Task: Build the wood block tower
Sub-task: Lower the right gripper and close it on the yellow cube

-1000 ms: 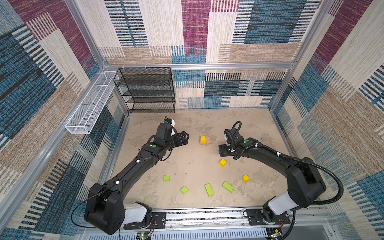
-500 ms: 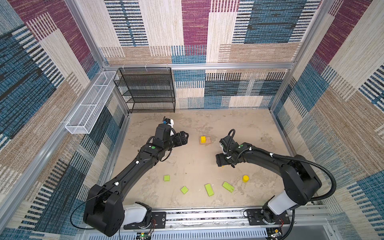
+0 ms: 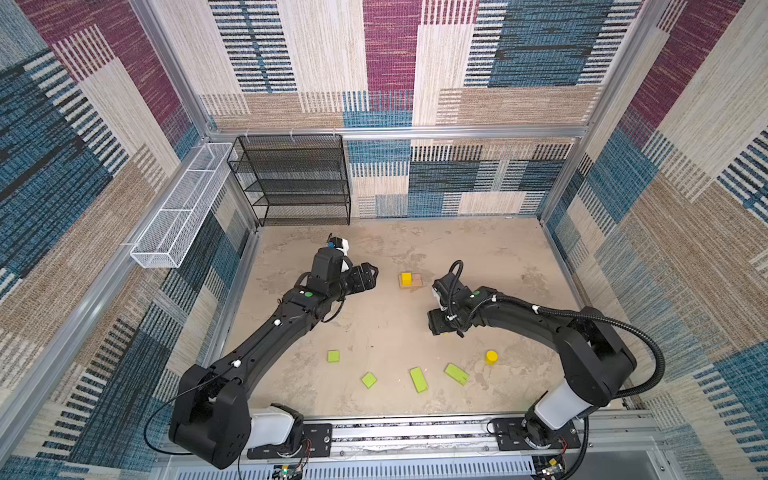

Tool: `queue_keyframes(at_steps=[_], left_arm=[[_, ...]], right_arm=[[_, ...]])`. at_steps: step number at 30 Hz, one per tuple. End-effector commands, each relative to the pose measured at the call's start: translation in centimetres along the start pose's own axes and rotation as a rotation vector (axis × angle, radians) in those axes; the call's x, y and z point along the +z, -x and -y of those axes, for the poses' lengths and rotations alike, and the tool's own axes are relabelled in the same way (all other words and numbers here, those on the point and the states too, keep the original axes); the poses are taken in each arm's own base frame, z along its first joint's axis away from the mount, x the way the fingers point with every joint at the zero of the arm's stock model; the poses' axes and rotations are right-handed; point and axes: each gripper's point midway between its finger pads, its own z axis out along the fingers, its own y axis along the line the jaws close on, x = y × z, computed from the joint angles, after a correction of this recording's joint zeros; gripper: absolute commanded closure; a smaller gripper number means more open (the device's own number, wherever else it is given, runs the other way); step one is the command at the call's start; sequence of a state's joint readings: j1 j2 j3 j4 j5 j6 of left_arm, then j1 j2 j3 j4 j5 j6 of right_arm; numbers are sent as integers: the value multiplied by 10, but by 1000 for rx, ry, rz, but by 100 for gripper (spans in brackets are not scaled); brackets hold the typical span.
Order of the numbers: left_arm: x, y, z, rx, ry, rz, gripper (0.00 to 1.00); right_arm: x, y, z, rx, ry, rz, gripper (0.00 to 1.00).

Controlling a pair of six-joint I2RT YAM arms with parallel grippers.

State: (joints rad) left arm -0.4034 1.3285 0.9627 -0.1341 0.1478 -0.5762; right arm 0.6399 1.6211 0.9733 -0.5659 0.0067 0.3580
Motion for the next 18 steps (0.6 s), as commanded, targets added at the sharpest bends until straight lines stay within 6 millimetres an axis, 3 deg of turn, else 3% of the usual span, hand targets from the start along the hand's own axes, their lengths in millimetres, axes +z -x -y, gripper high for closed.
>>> queue_keyframes(at_steps=[1, 18], left_arm=[[0, 4, 5, -5, -28, 14, 15], [2, 3, 4, -15, -32, 8, 15]], right_arm=[[2, -3, -5, 11, 10, -7, 34], [6, -10, -1, -11, -94, -32, 47]])
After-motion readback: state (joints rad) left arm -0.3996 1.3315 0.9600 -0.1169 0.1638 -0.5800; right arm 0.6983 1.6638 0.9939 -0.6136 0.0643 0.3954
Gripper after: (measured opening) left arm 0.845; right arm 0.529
